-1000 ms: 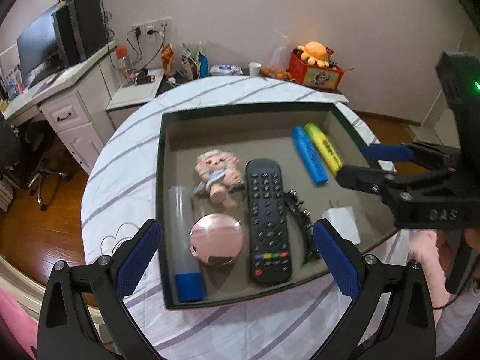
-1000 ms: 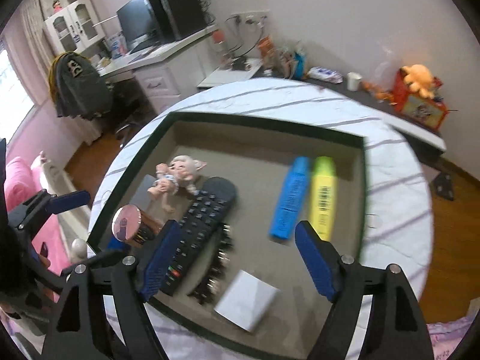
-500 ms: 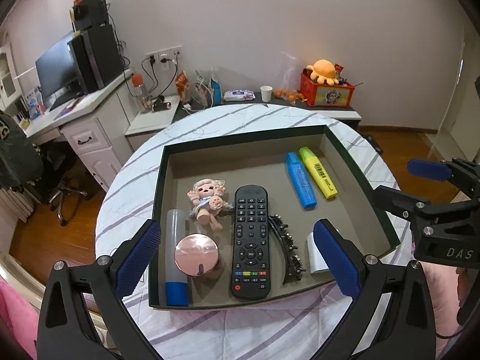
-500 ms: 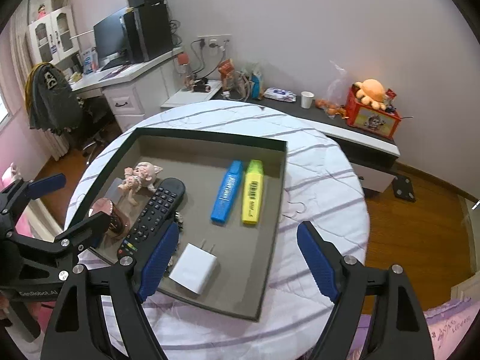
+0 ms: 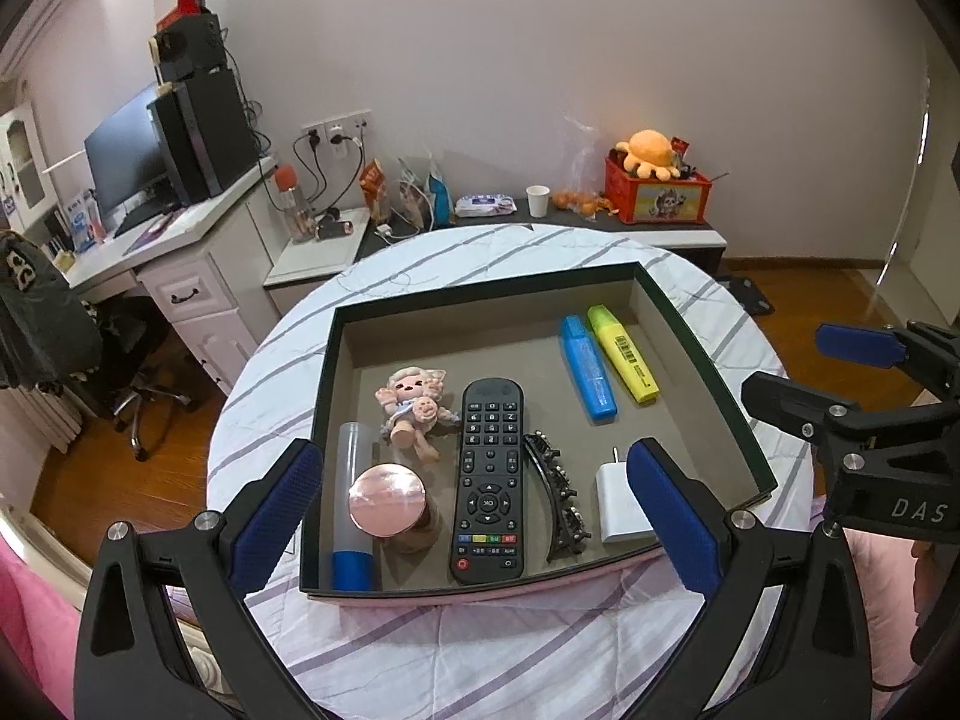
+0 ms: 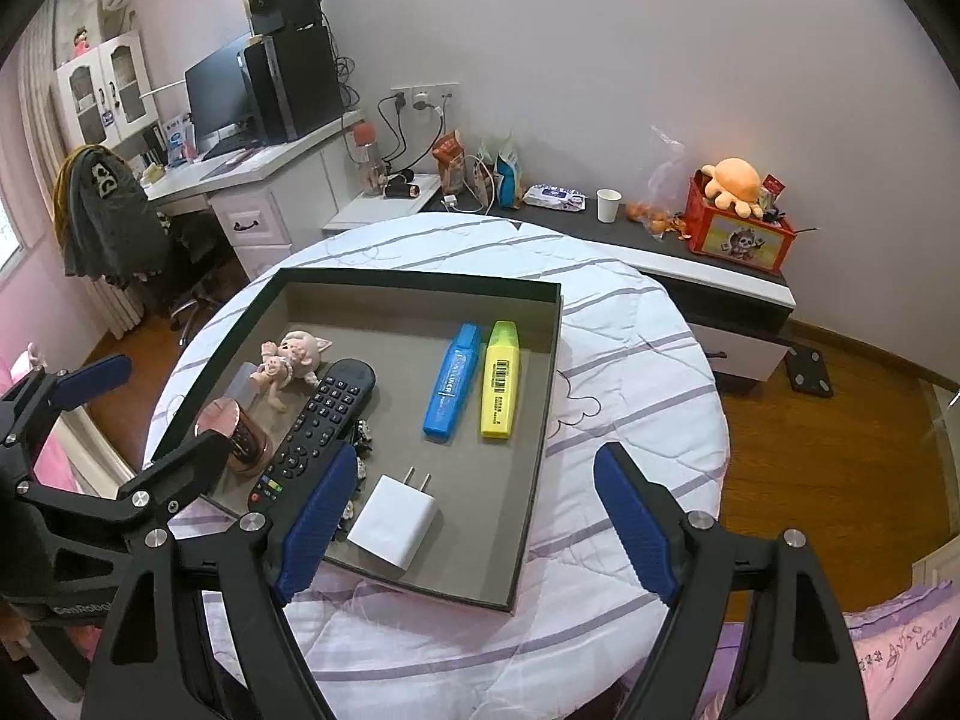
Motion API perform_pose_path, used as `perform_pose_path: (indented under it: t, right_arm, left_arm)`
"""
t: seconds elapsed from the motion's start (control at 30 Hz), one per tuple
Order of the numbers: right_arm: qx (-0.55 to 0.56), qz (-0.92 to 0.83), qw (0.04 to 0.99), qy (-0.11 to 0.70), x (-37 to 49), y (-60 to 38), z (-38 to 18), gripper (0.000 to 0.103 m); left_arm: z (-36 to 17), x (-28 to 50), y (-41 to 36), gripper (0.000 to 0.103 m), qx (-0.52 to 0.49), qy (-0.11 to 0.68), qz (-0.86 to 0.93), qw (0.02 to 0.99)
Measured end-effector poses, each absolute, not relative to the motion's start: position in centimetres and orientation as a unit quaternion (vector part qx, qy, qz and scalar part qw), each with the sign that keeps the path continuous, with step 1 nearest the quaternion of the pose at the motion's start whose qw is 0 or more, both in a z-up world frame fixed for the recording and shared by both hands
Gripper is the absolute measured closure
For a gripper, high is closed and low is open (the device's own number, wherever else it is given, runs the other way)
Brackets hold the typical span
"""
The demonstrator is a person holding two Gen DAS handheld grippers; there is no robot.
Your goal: Organize rigid objects
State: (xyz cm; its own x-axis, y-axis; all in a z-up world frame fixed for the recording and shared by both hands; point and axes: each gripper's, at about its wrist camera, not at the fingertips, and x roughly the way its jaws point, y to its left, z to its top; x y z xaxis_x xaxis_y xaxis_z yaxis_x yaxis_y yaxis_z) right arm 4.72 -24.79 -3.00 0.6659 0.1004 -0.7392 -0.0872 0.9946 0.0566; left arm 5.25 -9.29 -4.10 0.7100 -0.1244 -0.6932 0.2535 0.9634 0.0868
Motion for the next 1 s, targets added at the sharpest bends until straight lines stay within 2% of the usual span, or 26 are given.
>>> perform_pose_path:
  t: [0.27,1.0]
  right_arm:
    - [0.014,0.029,0.928,0.370,3.1,-24.7,-1.8,0.020]
    - [0.008,-0.021,0.978,0.207,-4.5,-21.8,2.9,0.019]
  left_arm:
    - [-2.7,3.5,-9.3,0.000,0.084,0.335,-0.093,0.934]
    - [2.4,-4.7,-7.2,0.000,0.063,0.166,-0.072,0.982]
